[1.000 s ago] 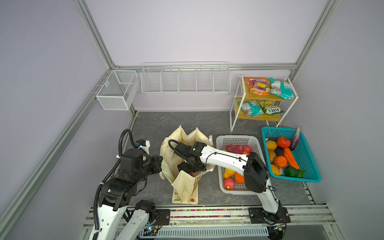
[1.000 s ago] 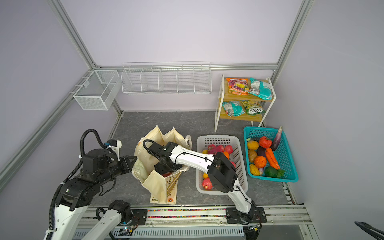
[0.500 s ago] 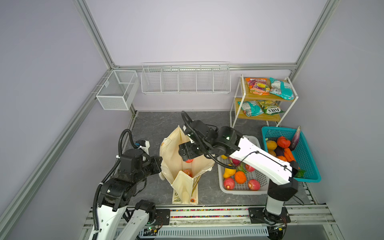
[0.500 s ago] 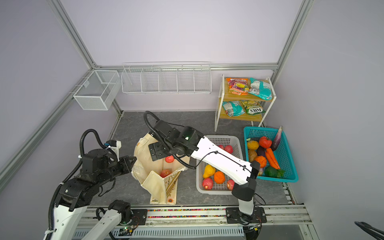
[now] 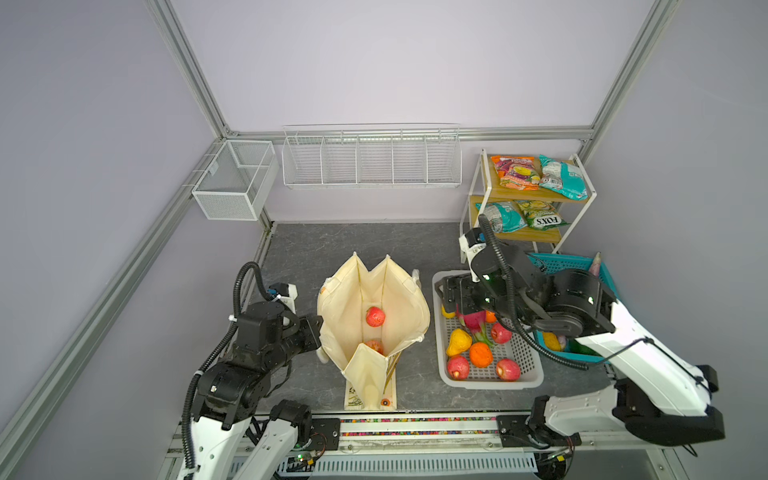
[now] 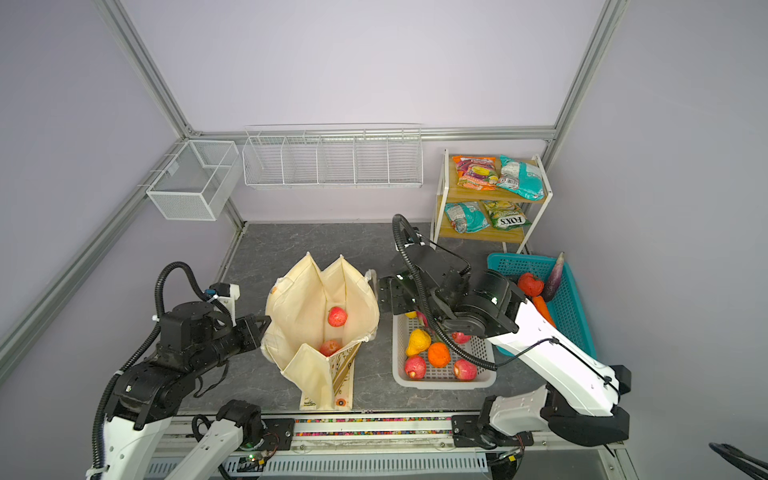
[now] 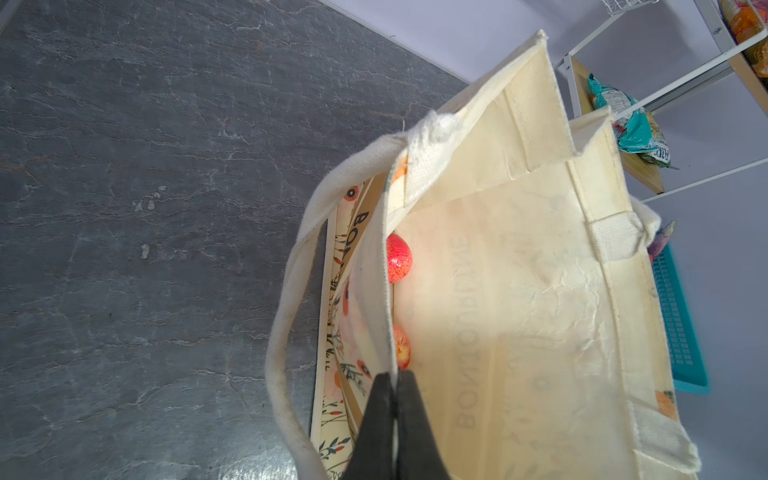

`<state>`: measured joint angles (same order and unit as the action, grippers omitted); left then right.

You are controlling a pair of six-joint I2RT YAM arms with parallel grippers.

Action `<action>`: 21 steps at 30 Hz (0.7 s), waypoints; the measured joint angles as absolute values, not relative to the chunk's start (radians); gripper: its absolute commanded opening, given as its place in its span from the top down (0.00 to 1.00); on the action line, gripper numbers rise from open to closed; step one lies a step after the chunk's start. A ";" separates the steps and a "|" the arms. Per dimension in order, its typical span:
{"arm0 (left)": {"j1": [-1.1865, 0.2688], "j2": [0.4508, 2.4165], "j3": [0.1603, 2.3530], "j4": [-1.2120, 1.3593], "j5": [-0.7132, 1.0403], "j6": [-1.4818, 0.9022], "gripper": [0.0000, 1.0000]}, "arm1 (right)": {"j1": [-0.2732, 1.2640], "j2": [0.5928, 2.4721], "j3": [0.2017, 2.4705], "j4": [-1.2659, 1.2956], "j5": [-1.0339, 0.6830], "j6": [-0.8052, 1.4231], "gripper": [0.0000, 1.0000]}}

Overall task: Place the food into the grocery bag and tie it
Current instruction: 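Withdraw the right gripper from the bag toward the white basket, then lower the right gripper onto the orange under the dragon fruit and close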

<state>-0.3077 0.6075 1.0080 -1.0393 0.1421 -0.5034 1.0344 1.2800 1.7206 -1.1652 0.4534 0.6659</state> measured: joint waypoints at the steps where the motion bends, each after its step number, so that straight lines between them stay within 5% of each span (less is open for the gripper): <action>1: -0.308 0.608 1.008 -1.039 0.142 -0.503 1.00 | 1.011 1.256 1.667 -1.165 0.452 0.674 0.12; 10: -0.308 0.636 1.008 -1.032 0.143 -0.491 1.00 | 0.859 1.140 1.272 -1.139 0.363 0.733 0.12; 21: -0.308 0.641 1.008 -1.021 0.150 -0.484 1.00 | 0.764 1.139 1.061 -1.080 0.268 0.744 0.11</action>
